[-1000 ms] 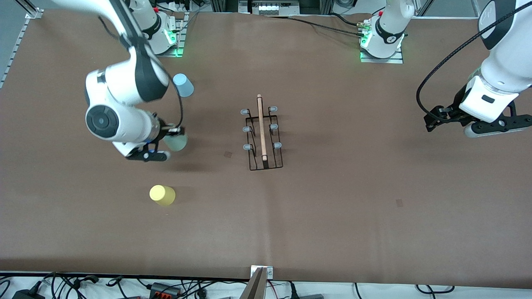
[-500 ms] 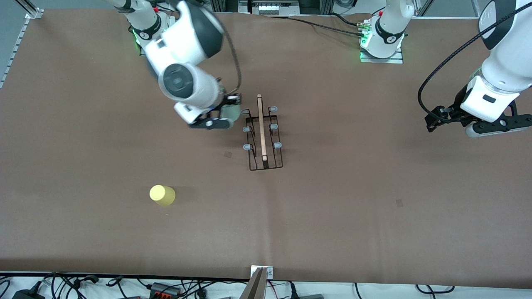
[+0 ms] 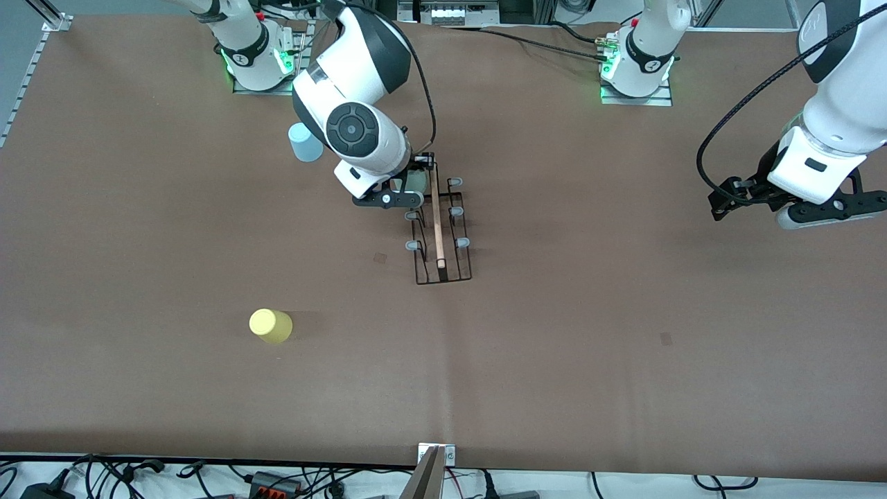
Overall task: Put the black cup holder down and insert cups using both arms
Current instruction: 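Lift the teal cup with the right gripper and set it on the rack, then move the right gripper to the yellow cup and grasp it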
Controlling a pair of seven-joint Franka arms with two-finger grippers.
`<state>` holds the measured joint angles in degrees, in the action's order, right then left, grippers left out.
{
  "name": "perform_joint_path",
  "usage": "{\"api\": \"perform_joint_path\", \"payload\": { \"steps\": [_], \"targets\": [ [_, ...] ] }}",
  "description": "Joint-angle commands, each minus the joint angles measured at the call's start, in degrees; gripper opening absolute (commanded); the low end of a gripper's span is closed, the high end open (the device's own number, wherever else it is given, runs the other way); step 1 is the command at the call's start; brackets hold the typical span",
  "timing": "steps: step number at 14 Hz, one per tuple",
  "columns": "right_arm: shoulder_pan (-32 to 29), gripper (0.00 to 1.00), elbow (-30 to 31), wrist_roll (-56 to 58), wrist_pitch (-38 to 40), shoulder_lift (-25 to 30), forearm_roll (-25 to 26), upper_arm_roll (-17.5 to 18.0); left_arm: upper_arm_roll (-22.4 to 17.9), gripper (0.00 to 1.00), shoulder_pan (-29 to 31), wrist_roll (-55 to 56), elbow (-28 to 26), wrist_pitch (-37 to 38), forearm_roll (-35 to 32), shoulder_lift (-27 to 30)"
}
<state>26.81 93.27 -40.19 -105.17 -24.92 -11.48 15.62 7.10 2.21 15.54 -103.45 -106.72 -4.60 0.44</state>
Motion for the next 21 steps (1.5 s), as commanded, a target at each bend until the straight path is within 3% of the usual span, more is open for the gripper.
{"api": "perform_joint_path", "payload": {
  "steps": [1,6,7,9,12,15,17,19,21],
  "targets": [
    [0.7,0.31,-0.9,-0.9,-0.8,-1.6,0.3,-0.2,-0.1,1.00,0.1,-0.6,-0.1,0.0,0.8,0.6],
    [0.7,0.31,-0.7,-0.8,-0.2,-3.5,0.9,-0.3,-0.1,1.00,0.0,-0.6,0.0,0.0,0.8,0.6],
    [0.6,0.41,-0.8,-0.9,-0.5,-4.2,1.7,-0.3,-0.1,1.00,0.0,-0.6,0.0,0.0,0.8,0.6],
    [0.6,1.00,-0.9,-0.9,-0.9,-5.1,3.1,-0.3,-0.1,1.00,0.0,-0.6,0.0,-0.1,0.8,0.6],
    [0.4,1.00,-3.2,-3.3,0.0,-4.4,3.6,-0.6,-0.1,1.00,0.0,-0.6,0.0,-0.1,0.8,0.6],
    [-2.8,1.00,-10.3,-5.2,8.7,-2.6,4.2,-1.0,-0.1,1.00,0.0,-0.6,0.0,-0.1,0.8,0.6],
    [-4.6,1.00,-14.0,-5.2,11.8,-2.7,6.9,-5.0,-0.1,1.00,0.0,-0.6,0.0,-0.1,0.8,0.6],
    [-7.0,1.00,-14.0,-4.5,10.0,-3.2,9.9,-9.5,-0.1,1.00,0.0,-0.6,0.0,-0.1,0.8,0.6],
    [-11.5,1.00,-14.0,-1.0,5.1,-5.2,11.6,-10.7,-0.1,1.00,0.0,-0.6,0.0,-0.1,0.8,0.6]
  ]
}}
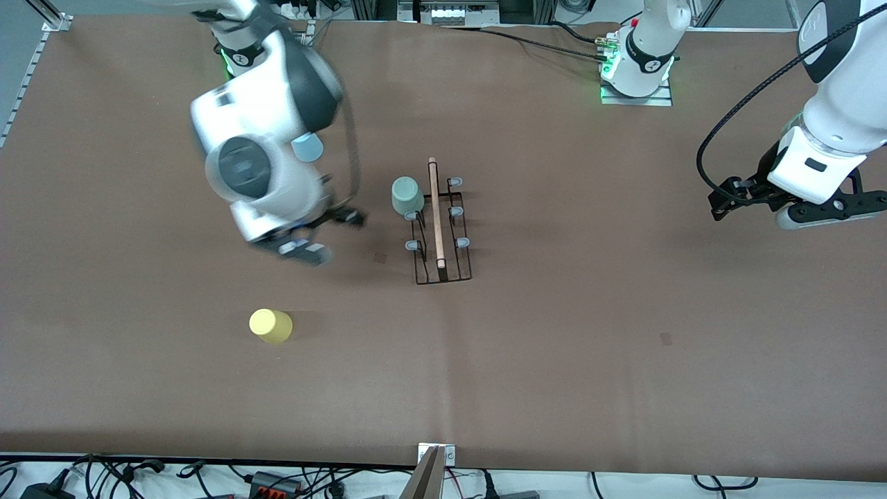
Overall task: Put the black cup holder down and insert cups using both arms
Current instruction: 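Move the right gripper to the yellow cup and grasp it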
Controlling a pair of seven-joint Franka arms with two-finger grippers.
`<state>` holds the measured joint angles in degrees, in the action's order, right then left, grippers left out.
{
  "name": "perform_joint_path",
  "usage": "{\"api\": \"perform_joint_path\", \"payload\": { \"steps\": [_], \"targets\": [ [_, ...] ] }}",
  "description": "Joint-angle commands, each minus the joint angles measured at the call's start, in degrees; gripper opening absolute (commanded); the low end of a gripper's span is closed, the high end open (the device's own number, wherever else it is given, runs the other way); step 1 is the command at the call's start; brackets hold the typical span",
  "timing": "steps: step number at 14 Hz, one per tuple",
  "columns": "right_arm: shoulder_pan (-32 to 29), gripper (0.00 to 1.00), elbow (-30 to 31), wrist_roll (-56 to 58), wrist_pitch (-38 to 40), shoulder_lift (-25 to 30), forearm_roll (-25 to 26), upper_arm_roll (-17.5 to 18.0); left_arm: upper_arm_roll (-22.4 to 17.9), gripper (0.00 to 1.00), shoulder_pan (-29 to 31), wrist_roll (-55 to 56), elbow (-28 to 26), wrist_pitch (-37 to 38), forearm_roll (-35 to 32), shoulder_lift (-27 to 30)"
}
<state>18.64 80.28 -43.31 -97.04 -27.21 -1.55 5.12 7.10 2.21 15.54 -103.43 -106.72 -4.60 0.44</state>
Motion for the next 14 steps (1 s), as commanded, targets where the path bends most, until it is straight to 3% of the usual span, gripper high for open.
{"api": "perform_joint_path", "payload": {
  "steps": [1,6,14],
  "targets": [
    [-5.3,1.00,-1.1,6.4,-4.3,-4.3,2.6,-0.3,-0.1,1.00,0.0,-0.6,0.0,0.0,0.8,0.6],
    [-11.7,1.00,-2.1,30.4,-10.6,-11.2,2.5,-0.2,-0.1,1.00,0.1,-0.6,0.0,-0.1,0.8,0.5],
    [-11.9,1.00,-6.9,32.4,-21.5,-20.1,2.8,-0.1,-0.1,1.00,0.1,-0.7,0.0,-0.1,0.8,0.5]
  ]
}}
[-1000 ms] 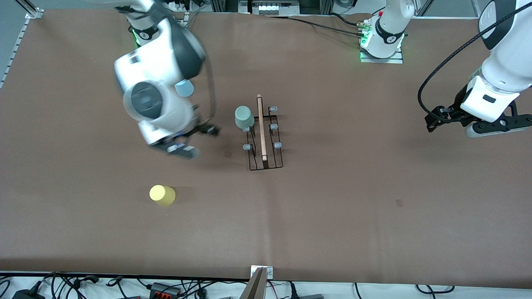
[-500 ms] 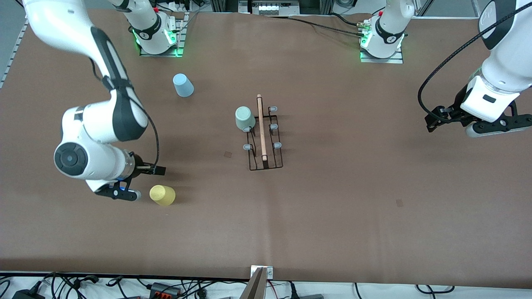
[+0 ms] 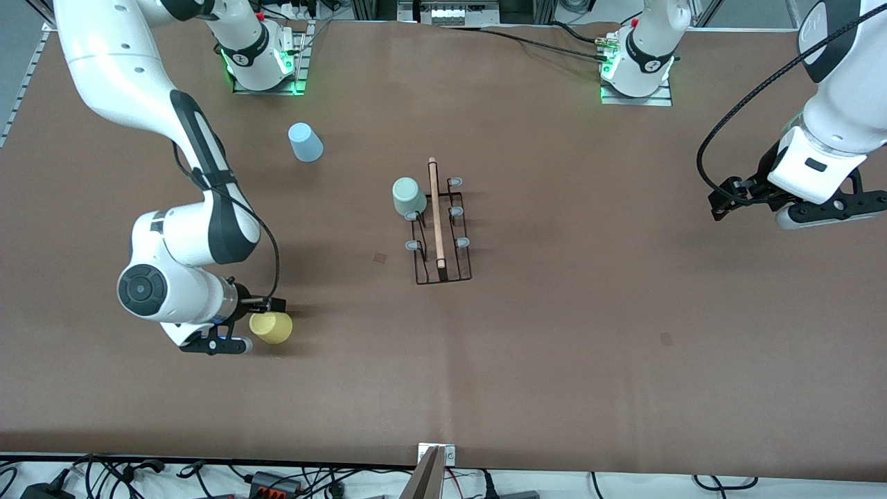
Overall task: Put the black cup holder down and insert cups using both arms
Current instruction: 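Move the right gripper to the yellow cup and grasp it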
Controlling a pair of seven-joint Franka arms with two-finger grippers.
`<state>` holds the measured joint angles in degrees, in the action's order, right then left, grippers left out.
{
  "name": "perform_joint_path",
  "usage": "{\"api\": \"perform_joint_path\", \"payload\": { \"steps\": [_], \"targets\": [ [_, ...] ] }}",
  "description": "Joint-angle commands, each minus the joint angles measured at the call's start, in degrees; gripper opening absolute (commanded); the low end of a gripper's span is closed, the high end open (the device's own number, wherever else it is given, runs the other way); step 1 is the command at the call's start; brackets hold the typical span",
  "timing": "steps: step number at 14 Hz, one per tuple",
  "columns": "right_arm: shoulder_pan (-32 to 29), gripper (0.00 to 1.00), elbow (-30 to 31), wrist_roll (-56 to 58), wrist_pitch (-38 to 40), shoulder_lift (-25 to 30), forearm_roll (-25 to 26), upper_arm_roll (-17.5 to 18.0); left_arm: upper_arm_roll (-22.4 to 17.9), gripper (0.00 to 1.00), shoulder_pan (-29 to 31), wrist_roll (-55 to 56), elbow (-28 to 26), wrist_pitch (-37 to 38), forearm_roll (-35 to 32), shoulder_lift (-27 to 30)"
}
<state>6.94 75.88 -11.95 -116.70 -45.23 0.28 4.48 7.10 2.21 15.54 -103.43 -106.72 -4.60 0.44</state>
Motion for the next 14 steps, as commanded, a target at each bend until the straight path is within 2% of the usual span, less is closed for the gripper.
{"api": "perform_joint_path", "payload": {
  "steps": [1,9,14],
  "targets": [
    [0.0,1.00,-2.5,1.0,-3.2,-2.3,1.0,0.5,-0.1,1.00,0.1,-0.6,0.0,-0.1,0.8,0.5],
    [0.0,1.00,-2.2,1.6,-5.1,-3.2,5.2,0.6,-0.1,1.00,0.0,-0.6,0.0,-0.1,0.8,0.5],
    [-0.3,1.00,-1.7,0.8,-5.5,-3.3,4.9,0.7,0.0,1.00,-0.2,-0.6,0.1,-0.1,0.8,0.5]
  ]
}}
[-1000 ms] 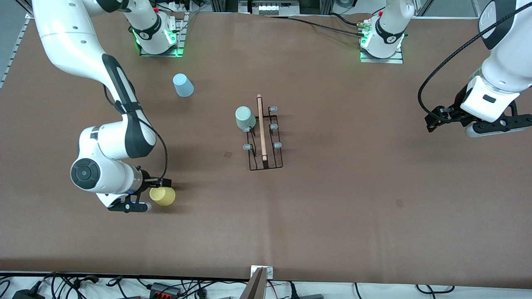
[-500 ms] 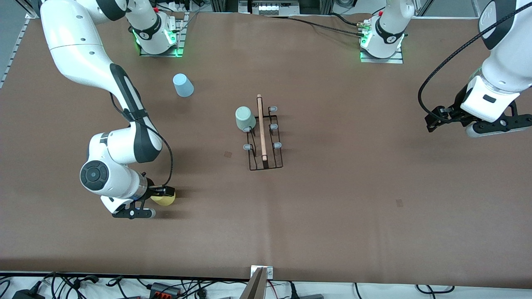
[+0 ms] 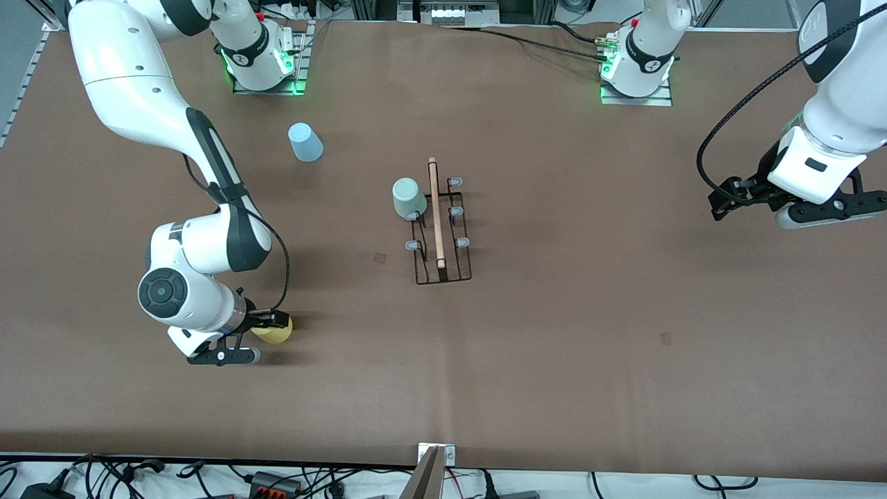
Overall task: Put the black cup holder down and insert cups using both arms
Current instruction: 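Move the right gripper to the yellow cup and grasp it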
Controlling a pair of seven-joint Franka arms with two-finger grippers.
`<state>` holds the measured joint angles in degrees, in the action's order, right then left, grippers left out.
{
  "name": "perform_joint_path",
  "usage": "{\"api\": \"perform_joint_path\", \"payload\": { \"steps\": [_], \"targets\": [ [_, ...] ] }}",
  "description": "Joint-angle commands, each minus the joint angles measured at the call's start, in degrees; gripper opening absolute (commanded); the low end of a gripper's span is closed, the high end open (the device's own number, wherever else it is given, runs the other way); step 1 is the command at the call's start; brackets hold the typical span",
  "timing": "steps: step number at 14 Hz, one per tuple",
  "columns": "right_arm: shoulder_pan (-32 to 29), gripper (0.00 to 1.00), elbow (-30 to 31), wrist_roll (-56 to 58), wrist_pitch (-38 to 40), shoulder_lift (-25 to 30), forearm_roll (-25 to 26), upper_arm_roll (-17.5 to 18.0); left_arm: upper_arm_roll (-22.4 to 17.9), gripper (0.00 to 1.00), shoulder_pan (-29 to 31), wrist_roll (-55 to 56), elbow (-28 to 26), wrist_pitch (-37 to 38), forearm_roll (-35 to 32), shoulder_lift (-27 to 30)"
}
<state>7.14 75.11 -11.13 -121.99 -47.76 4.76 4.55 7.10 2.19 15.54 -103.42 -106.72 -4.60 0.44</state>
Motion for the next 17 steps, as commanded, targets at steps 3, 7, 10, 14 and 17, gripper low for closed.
{"api": "perform_joint_path", "payload": {
  "steps": [3,7,10,14,17],
  "targets": [
    [-0.4,1.00,-1.0,-0.1,-0.3,-0.7,0.2,0.6,0.0,1.00,-0.2,-0.6,0.1,0.0,0.8,0.5],
    [-0.4,0.91,-0.9,0.0,-1.0,-0.8,0.3,0.7,0.0,1.00,-0.2,-0.6,0.1,0.0,0.8,0.5],
    [-0.2,0.44,-0.9,0.0,-0.8,-1.0,0.4,0.7,0.0,1.00,-0.2,-0.6,0.1,0.0,0.8,0.5],
    [0.2,0.22,-1.0,0.7,5.3,2.7,0.3,1.6,0.0,1.00,-0.2,-0.6,0.1,0.0,0.8,0.5],
    [1.7,0.21,-1.5,0.1,13.8,9.6,-0.1,3.9,0.0,1.00,-0.1,-0.5,0.1,0.0,0.8,0.5]
  ]
}}
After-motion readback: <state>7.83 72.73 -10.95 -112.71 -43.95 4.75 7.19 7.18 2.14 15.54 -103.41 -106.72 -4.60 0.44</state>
